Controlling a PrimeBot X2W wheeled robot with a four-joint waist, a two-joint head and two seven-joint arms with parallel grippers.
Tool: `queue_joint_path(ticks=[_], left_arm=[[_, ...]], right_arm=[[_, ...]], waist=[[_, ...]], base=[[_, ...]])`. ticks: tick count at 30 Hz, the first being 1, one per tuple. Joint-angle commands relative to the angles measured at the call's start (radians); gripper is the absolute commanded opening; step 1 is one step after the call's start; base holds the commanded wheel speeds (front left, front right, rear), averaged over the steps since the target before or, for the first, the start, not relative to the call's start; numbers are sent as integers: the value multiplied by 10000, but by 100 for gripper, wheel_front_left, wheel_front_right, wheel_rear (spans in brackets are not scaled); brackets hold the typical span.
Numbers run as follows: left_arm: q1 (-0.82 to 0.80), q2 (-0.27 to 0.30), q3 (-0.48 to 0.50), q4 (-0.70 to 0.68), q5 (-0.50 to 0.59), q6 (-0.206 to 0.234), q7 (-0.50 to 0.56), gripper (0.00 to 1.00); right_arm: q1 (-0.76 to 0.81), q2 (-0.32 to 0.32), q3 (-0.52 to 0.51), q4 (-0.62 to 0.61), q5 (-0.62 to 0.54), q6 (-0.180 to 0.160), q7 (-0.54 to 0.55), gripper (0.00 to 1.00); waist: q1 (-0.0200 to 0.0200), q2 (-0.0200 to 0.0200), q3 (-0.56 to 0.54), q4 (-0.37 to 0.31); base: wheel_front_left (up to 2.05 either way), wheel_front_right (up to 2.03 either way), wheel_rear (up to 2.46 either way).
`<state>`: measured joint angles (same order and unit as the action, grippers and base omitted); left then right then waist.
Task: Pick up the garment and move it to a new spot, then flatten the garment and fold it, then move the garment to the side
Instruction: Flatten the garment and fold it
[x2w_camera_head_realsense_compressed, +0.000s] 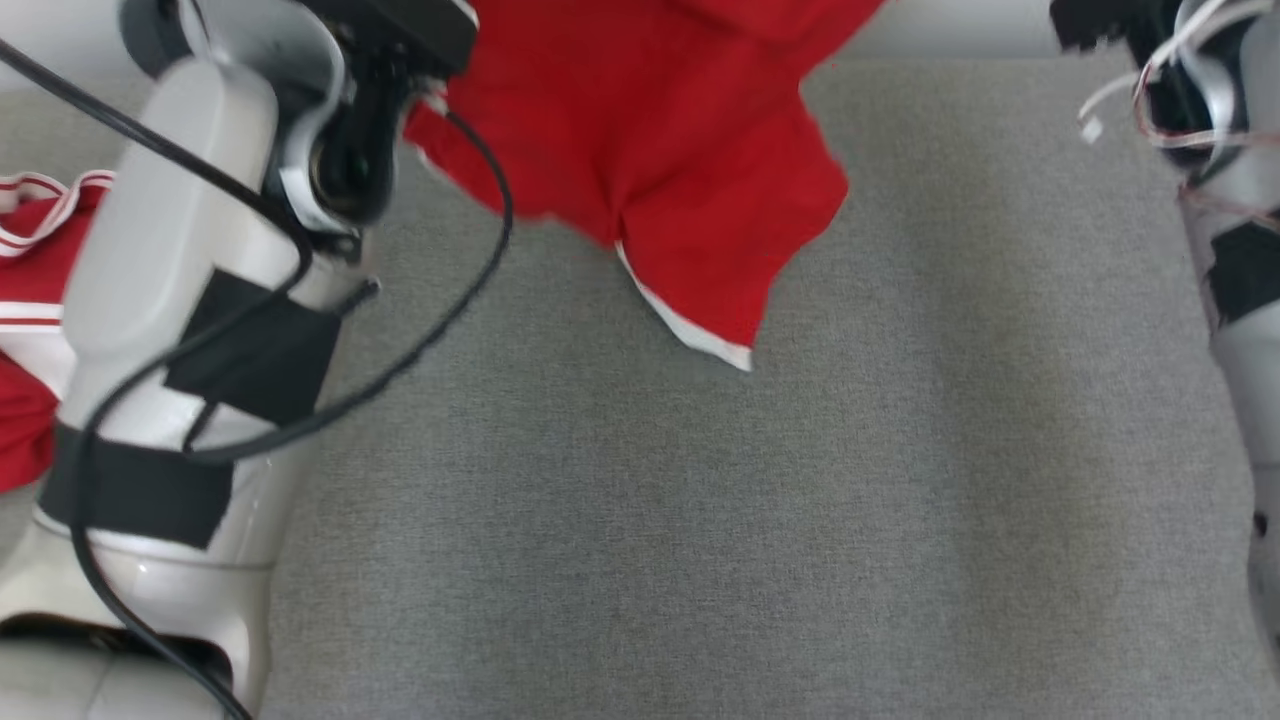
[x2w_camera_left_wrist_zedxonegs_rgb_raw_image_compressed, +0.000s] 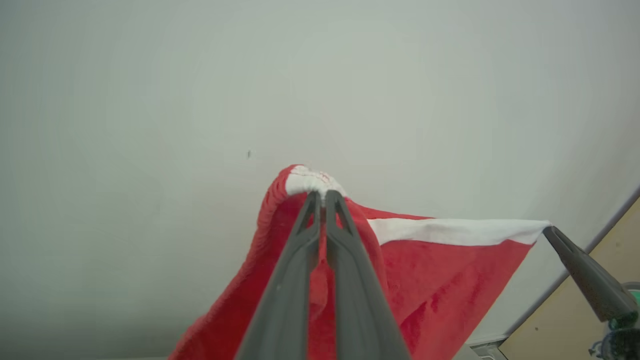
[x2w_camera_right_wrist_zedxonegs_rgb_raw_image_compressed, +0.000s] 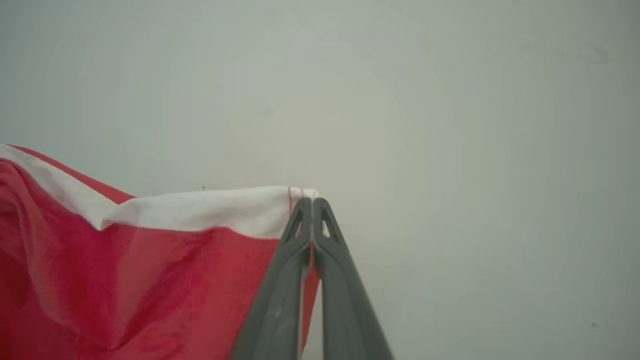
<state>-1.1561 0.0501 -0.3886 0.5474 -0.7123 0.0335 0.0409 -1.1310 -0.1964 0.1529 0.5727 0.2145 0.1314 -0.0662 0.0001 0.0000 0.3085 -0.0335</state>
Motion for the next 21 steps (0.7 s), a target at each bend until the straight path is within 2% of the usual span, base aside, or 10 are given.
queue_joint_path(ticks=[1, 7, 11, 15, 17, 21], left_arm=[[-509, 51, 107, 149, 72, -179, -473, 0], [-1323, 39, 391, 561, 139, -636, -2355, 0], [-1420, 34, 298, 768, 161, -848, -2719, 0], [-1214, 28, -22, 1177, 246, -1094, -2886, 0], [-873, 31, -557, 1487, 213, -1334, -2879, 0], [-367, 22, -1346, 1696, 124, -1548, -2777, 0]], right_arm=[[-618, -34, 105, 227, -134, -14, -457, 0], [-1934, -116, 137, 537, -632, -14, -1793, 0], [-2092, -189, 29, 358, -841, -14, -1952, 0], [-1551, -386, 223, 435, -786, -14, -1989, 0], [-961, -711, 896, 437, -320, -17, -1910, 0], [150, -1570, 1912, 11, 450, -17, -997, 0]], waist=[[-1, 0, 318, -237], [-1, 0, 461, -403], [-1, 0, 491, -393], [-1, 0, 548, -320], [-1, 0, 541, -233], [-1, 0, 415, -137]], base=[[0, 0, 0], [0, 0, 0], [0, 0, 0], [0, 0, 0], [0, 0, 0], [0, 0, 0]])
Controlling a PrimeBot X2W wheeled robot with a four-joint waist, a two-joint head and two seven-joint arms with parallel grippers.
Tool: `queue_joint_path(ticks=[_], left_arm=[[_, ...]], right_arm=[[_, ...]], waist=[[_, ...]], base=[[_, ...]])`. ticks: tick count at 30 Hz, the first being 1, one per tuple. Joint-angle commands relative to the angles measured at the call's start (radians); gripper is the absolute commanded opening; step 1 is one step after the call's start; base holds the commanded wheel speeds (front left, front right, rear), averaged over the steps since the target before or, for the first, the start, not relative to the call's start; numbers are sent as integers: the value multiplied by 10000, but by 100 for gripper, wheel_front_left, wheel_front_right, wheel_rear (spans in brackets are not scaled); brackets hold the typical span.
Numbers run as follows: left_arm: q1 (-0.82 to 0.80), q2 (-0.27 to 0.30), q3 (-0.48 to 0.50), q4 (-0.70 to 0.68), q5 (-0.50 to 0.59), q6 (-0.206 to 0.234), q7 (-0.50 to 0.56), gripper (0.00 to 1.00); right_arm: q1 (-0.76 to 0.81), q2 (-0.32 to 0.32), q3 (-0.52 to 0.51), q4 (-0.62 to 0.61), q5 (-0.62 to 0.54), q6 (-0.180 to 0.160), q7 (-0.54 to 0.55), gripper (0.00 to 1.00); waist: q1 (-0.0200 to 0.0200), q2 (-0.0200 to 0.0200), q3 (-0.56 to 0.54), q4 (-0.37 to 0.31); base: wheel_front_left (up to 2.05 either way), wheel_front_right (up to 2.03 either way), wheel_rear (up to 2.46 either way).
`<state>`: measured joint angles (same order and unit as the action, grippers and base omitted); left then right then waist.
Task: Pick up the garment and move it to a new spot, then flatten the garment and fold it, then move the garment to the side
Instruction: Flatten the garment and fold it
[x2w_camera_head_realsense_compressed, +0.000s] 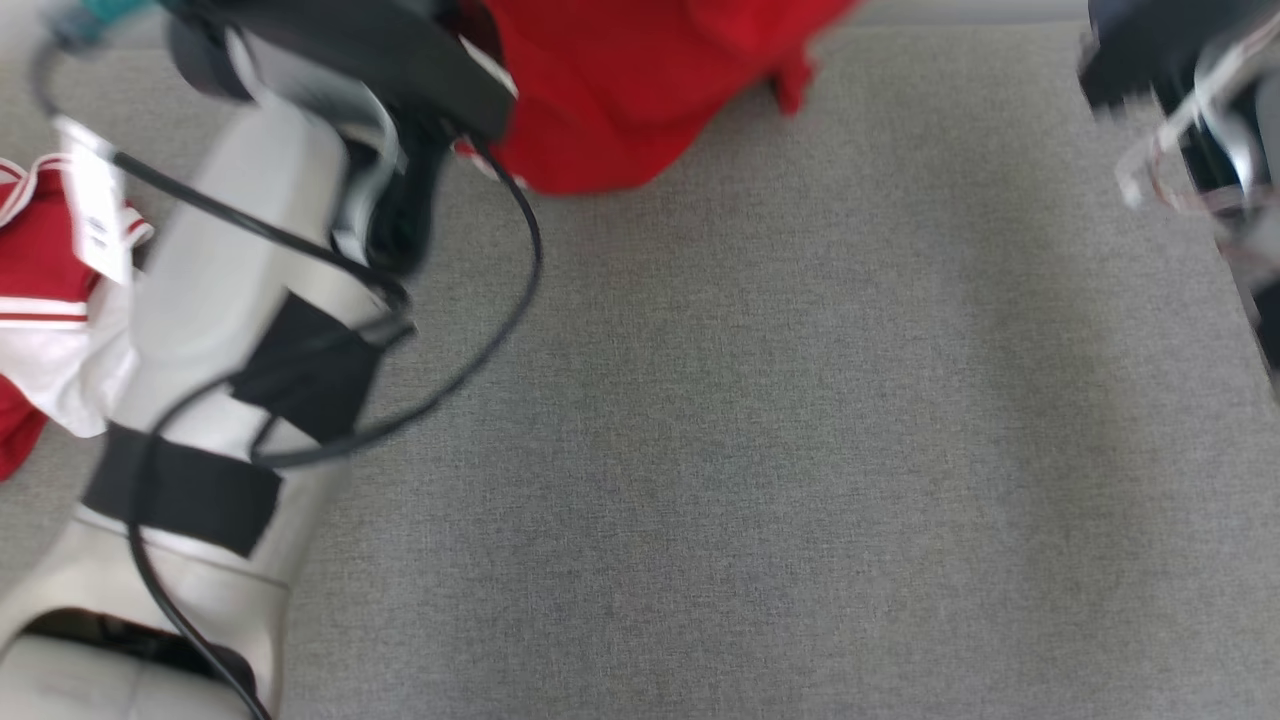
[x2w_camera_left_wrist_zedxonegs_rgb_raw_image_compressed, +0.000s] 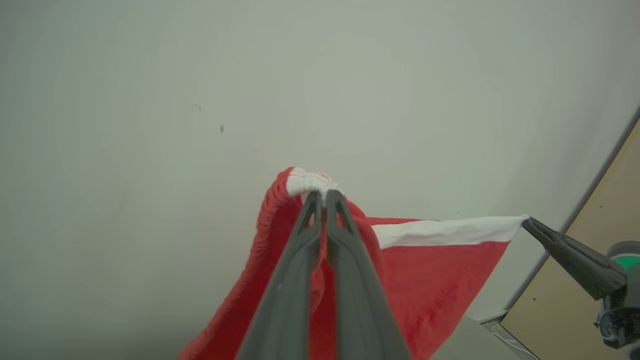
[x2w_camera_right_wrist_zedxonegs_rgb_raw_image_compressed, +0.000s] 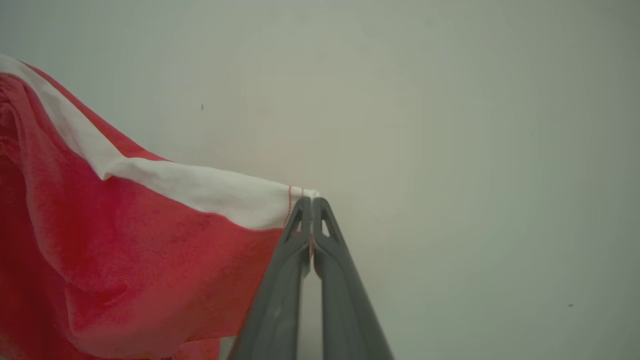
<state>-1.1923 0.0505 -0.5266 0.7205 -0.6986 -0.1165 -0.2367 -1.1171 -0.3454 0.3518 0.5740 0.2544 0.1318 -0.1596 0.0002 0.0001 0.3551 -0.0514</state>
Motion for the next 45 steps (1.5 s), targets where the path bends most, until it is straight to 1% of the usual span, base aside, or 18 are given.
queue_joint_path(ticks=[1, 3, 5, 7, 10, 12, 14, 18, 21, 25, 30, 31, 35, 39, 45], left_arm=[[155, 20, -124, -17, -31, -62, 2, 0], [583, 32, -380, -47, -147, -96, 6, 0], [951, 89, -602, -186, -220, -128, 12, 0], [1317, 272, -785, -366, -191, -138, -4, 0], [2122, 463, -946, -784, -285, -149, -45, 0], [2751, 609, -1080, -1088, -362, -151, -6, 0], [3348, 883, -1200, -1457, -379, -136, 43, 0], [4731, 1384, -1488, -2357, -457, -23, 257, 0], [5727, 1899, -1662, -3086, -522, 50, 479, 0], [7032, 2443, -1825, -3966, -688, 304, 840, 0], [8480, 3079, -1886, -4923, -1041, 806, 1280, 0], [8480, 3079, -1886, -4923, -1041, 806, 1280, 0], [9389, 3487, -1860, -5560, -1326, 1191, 1611, 0], [10024, 3779, -1966, -6079, -1502, 1472, 1942, 0], [10633, 3992, -2128, -6497, -1613, 1772, 2208, 0]], right_arm=[[330, -317, 133, -198, 270, -21, 265, 0], [1092, -755, 715, -689, 802, -19, 1041, 0], [1677, -1330, 1118, -1466, 1408, -21, 1768, 0], [2236, -1832, 1458, -2536, 1981, -21, 2059, 0], [3247, -2591, 1707, -3725, 2659, -22, 2350, 0], [3793, -2938, 1699, -4280, 2992, -21, 2462, 0], [4329, -3201, 1618, -4547, 3214, -21, 2598, 0], [5484, -3532, 1583, -4938, 3653, -21, 2993, 0], [6276, -3684, 1471, -5189, 3943, -21, 3254, 0], [7297, -3729, 1296, -5509, 4314, -21, 3713, 0], [8500, -3725, 1013, -5999, 4875, -21, 4589, 0], [8500, -3725, 1013, -5999, 4875, -21, 4589, 0], [9429, -3591, 714, -6382, 5398, -21, 5397, 0], [10230, -3420, 254, -6771, 5619, -21, 6043, 0], [11139, -3027, -266, -7282, 5664, -21, 6823, 0]], waist=[[-2, -1, -96, 57], [-2, -1, -272, 81], [-2, -1, -447, 92], [-2, -1, -635, 108], [-2, -1, -978, 129], [-2, -1, -1244, 166], [-2, -1, -1524, 194], [-2, -1, -2056, 326], [-2, -1, -2420, 389], [-2, -1, -2854, 414], [-2, -1, -3230, 387], [-2, -1, -3230, 387], [-2, -1, -3416, 393], [-2, -1, -3527, 411], [-2, -1, -3592, 401]], base=[[0, 0, 0], [0, 0, 0], [0, 0, 0], [0, 0, 0], [0, 0, 0], [0, 0, 0], [0, 0, 0], [0, 0, 0], [0, 0, 0], [0, 0, 0], [0, 0, 0], [0, 0, 0], [0, 0, 0], [0, 0, 0], [0, 0, 0]])
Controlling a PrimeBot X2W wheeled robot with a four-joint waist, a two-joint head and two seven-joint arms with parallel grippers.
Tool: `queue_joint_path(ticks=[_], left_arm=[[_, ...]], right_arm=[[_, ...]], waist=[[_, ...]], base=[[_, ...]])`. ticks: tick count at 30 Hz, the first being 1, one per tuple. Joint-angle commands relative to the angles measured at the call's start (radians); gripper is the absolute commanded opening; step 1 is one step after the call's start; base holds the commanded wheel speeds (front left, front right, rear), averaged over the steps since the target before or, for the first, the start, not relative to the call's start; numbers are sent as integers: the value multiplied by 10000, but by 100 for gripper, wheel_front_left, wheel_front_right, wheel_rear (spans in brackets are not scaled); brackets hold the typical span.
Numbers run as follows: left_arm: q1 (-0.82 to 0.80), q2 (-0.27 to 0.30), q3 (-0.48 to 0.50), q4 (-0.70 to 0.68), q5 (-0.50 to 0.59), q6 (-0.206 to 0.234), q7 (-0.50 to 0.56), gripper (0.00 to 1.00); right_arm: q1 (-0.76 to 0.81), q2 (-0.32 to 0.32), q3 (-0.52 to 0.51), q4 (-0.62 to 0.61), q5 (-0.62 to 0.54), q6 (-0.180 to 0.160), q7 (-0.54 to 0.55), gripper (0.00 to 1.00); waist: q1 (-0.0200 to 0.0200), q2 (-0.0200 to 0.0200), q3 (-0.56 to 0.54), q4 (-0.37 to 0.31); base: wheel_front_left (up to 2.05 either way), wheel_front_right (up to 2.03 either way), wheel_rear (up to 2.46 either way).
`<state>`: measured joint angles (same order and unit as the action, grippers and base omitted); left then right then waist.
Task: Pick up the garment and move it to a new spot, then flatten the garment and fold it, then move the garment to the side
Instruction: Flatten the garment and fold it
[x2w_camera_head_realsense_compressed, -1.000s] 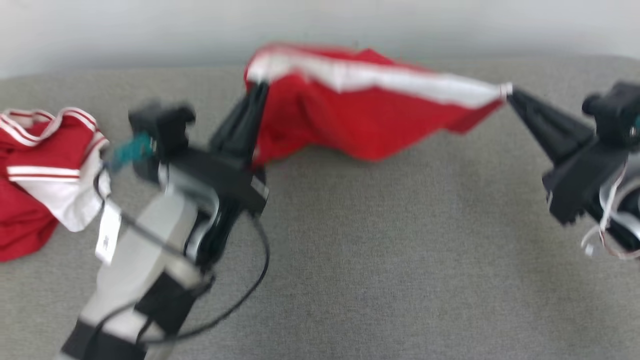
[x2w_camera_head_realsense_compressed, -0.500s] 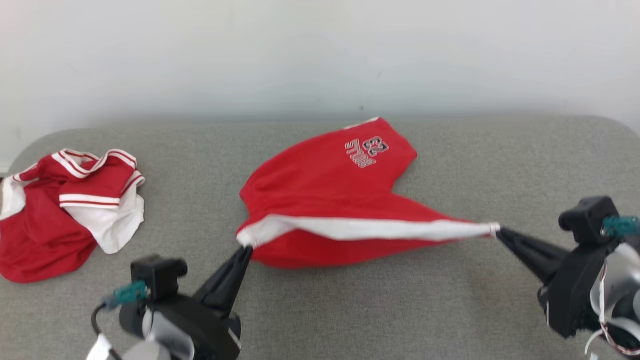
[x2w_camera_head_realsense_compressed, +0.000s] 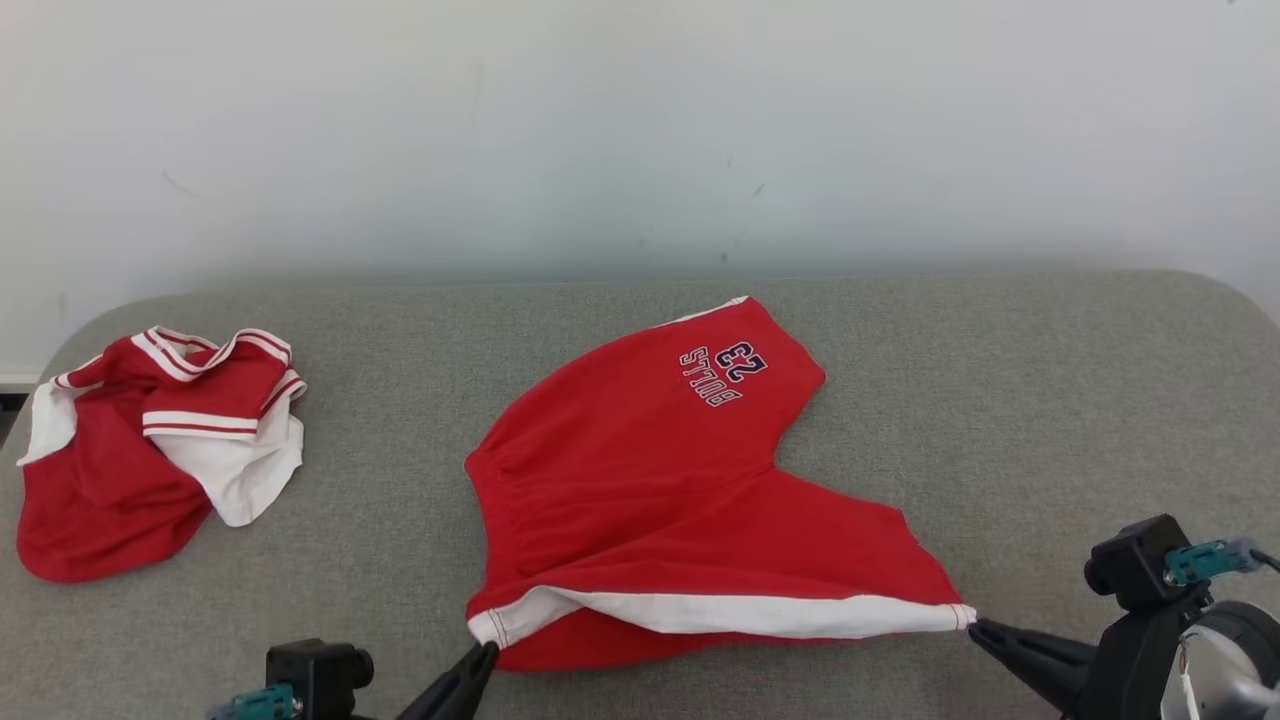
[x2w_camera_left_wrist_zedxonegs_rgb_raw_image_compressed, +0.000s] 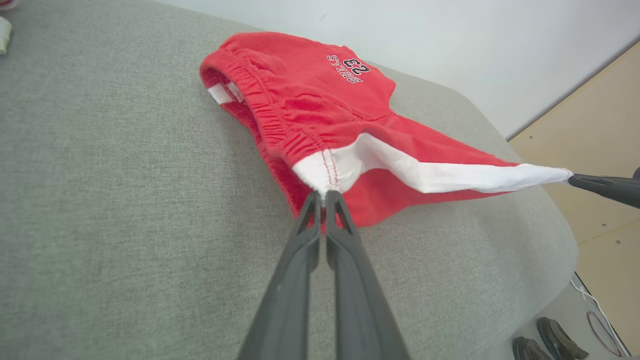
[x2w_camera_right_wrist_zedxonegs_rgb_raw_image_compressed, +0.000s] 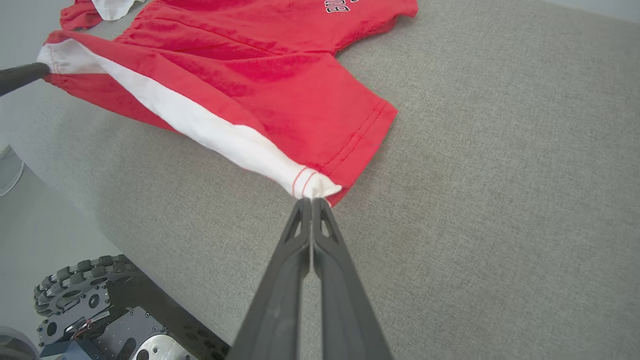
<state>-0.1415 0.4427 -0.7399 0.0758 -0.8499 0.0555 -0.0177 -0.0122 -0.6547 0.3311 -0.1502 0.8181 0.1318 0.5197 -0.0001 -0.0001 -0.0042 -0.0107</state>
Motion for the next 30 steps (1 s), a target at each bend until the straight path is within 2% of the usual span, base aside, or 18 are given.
queue_joint_path(ticks=[1, 7, 13, 17, 22, 30], left_arm=[[216, 120, -44, -86, -87, 86, 74, 0], [716, 306, -205, -423, -223, 303, 357, 0], [1019, 620, -259, -881, -340, 419, 672, 0], [1068, 738, -193, -1205, -420, 465, 736, 0], [657, 486, -15, -1430, -651, 359, 683, 0], [-420, 10, 150, -1228, -819, 112, 885, 0]], right_arm=[[220, 160, -103, -89, 52, -21, 156, 0], [1047, 617, -603, -342, 212, -21, 1044, 0], [2186, 976, -1846, -1058, 102, -21, 2124, 0], [2342, 1139, -2473, -1761, -204, -21, 2491, 0], [1450, 1252, -2391, -2085, -18, -21, 2379, 0], [-681, 387, -1335, -1092, 74, -19, 2055, 0]], waist=[[1, 1, -5, -19], [1, 1, -85, -24], [1, 1, -111, 121], [1, 1, -63, 193], [1, 1, 75, 362], [1, 1, 681, 773]], base=[[0, 0, 0], [0, 0, 0], [0, 0, 0], [0, 0, 0], [0, 0, 0], [0, 0, 0]])
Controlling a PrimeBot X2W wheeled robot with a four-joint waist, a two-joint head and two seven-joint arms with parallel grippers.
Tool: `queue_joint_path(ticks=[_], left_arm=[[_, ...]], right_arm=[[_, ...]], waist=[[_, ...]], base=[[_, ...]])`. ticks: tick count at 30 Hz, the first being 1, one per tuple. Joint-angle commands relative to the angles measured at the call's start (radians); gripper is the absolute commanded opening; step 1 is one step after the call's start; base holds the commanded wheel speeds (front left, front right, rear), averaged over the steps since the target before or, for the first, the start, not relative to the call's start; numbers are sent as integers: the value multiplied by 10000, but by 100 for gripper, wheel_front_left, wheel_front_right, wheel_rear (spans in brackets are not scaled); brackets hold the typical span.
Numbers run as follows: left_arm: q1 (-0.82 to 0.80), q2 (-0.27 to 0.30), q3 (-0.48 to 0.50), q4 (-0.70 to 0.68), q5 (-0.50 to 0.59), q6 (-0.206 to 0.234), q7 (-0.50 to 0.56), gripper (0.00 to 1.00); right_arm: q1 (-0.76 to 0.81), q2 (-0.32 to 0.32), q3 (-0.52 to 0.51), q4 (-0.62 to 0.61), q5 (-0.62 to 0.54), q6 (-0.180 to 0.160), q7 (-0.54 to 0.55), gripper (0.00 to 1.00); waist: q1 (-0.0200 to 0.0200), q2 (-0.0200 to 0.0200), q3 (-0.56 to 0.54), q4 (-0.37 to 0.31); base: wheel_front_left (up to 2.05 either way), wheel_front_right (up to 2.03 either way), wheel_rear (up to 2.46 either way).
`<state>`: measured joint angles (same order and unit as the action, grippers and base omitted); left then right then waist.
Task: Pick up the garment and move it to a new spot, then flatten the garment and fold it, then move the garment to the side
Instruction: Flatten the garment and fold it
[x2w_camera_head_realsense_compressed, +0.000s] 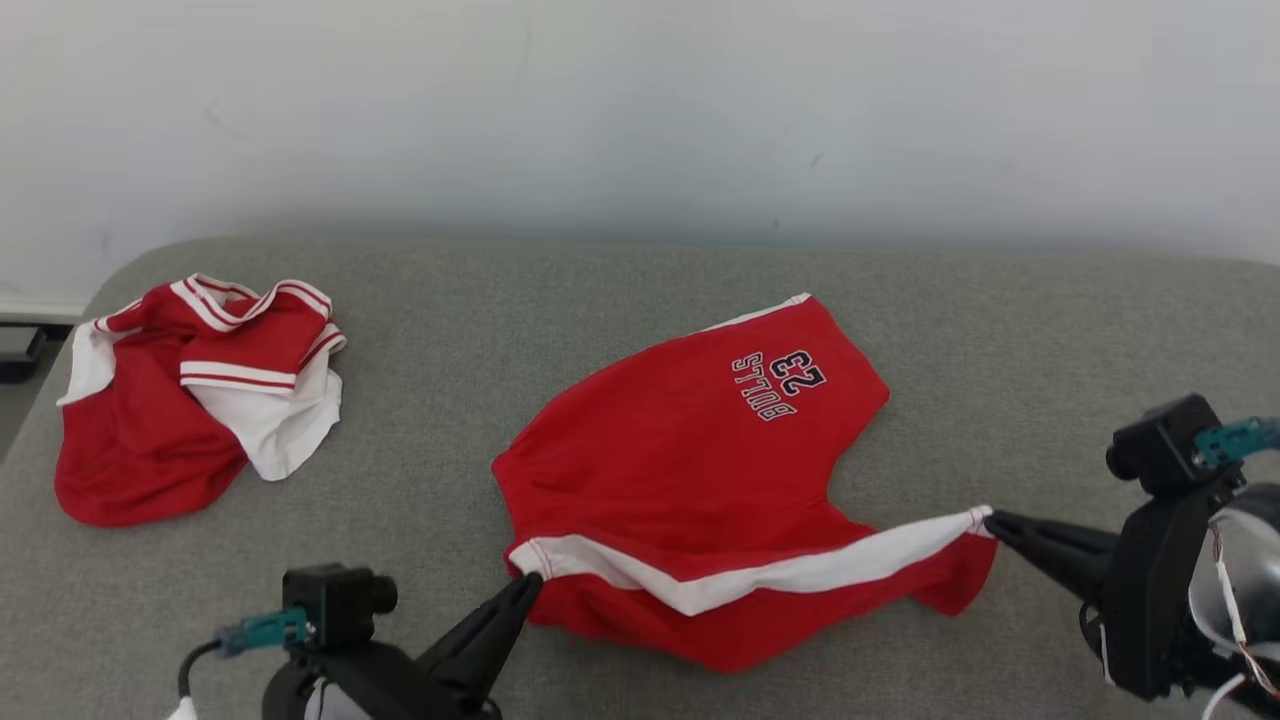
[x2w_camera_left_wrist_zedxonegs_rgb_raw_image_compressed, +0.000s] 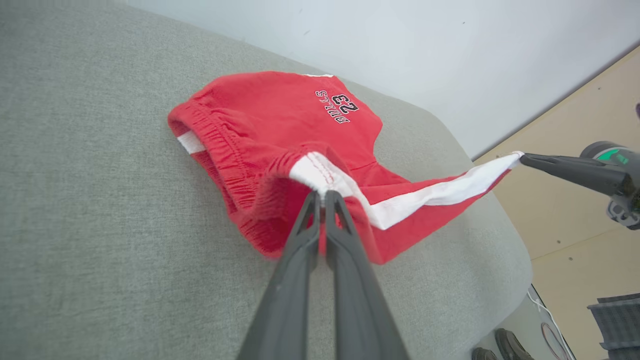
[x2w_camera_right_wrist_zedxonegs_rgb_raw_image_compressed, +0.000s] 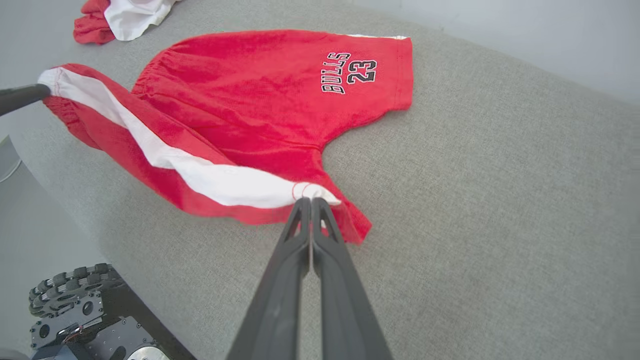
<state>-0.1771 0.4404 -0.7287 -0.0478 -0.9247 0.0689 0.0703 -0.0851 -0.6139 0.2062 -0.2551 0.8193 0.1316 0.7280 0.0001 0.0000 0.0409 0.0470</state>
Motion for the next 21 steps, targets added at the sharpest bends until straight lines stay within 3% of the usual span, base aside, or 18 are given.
queue_joint_path(ticks=[1, 9, 21], left_arm=[[-261, -59, 41, 75, -57, -81, 46, 0], [-1836, -906, 220, 948, 105, -242, -67, 0], [-4072, -2140, 542, 2790, 102, -516, -380, 0]], right_arm=[[-299, -164, 88, 146, 26, -17, -93, 0], [-3072, -846, 1402, 2112, -200, -17, -1102, 0], [-6379, -995, 3082, 5108, -373, -17, -2977, 0]], waist=[[-1, 0, 344, 266], [-1, 0, 1202, 821], [-1, 0, 2270, 1551]], base=[[0, 0, 0], [0, 0, 0], [0, 0, 0]])
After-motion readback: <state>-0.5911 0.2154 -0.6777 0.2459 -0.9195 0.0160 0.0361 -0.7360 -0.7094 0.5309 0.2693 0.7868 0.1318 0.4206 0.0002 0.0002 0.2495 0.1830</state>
